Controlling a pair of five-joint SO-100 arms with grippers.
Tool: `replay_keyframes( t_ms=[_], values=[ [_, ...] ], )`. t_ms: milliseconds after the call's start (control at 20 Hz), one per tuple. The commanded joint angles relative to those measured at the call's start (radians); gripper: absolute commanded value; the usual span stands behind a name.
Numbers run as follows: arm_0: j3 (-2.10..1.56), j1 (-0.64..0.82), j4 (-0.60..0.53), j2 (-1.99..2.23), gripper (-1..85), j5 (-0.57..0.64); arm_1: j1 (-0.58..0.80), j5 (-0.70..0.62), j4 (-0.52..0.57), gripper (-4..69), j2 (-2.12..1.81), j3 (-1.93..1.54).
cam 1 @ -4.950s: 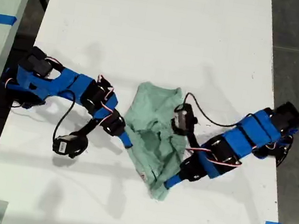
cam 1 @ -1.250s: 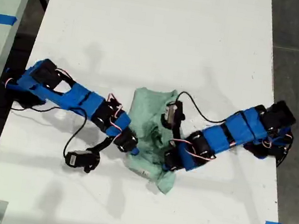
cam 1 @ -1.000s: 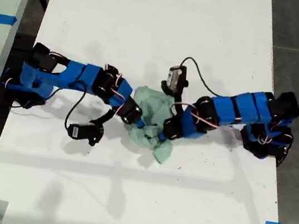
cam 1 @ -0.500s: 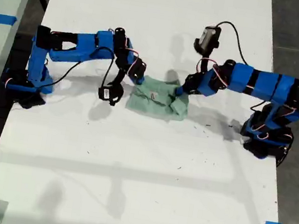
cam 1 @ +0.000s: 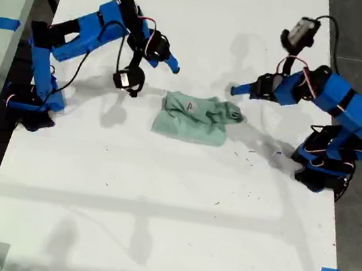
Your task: Fold tshirt
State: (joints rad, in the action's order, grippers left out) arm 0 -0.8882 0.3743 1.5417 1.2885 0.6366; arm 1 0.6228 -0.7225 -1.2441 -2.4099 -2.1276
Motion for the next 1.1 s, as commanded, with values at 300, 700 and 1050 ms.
replay_keyframes(
  t_ms=[300, 700, 1050],
  values=[
    [-1.075, -0.133, -0.155, 1.121, 7.8, -0.227, -0.183, 0.365, -0.199, 14.6, -0.482, -0.114],
    [-1.902, -0.186, -0.127, 1.988, 5.0, -0.491, -0.403, 0.684, -0.117, 10.2, -0.928, -0.652],
    [-2.128, -0.189, -0.144, 2.043, 16.4, -0.569, -0.500, 0.828, -0.005, 11.2, -0.950, -0.870]
  ],
)
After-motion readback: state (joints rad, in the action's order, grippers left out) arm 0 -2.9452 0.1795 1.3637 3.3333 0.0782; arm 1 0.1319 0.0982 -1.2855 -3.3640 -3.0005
